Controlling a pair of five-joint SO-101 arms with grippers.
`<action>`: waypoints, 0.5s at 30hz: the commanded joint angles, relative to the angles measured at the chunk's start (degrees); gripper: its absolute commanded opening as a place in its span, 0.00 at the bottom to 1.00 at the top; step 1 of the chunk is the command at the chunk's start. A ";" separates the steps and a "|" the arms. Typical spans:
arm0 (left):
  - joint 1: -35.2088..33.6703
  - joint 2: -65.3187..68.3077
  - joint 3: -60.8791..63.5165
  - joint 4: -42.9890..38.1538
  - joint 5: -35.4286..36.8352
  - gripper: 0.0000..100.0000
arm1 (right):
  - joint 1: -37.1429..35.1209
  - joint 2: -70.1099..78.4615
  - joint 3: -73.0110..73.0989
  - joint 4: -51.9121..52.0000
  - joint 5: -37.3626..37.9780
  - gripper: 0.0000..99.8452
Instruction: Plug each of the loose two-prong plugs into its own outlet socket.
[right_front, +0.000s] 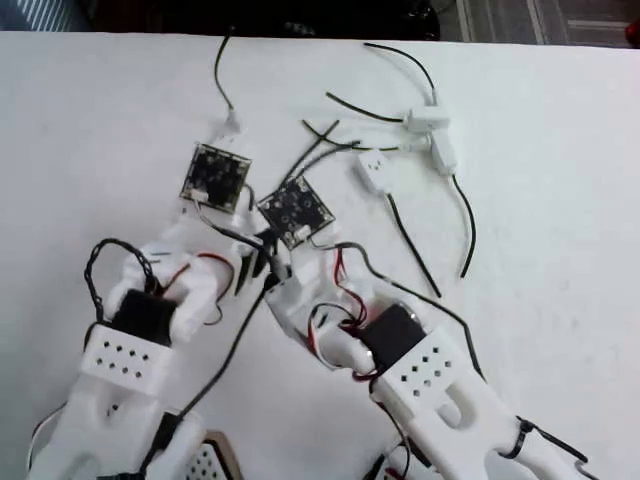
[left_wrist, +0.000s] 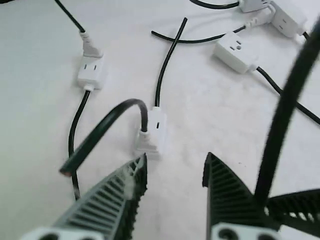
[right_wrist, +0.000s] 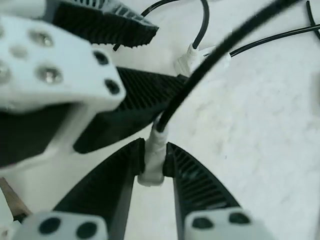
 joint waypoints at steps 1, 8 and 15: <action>4.09 -5.49 -2.29 1.93 -2.55 0.20 | -0.22 -1.54 -0.44 -1.71 -0.26 0.02; 5.14 -11.74 -2.20 6.68 -3.08 0.20 | -0.22 -1.98 -0.44 -1.71 -0.26 0.02; 3.65 -11.65 -0.97 6.42 -3.08 0.20 | 5.93 -1.98 -0.88 -1.89 -1.58 0.02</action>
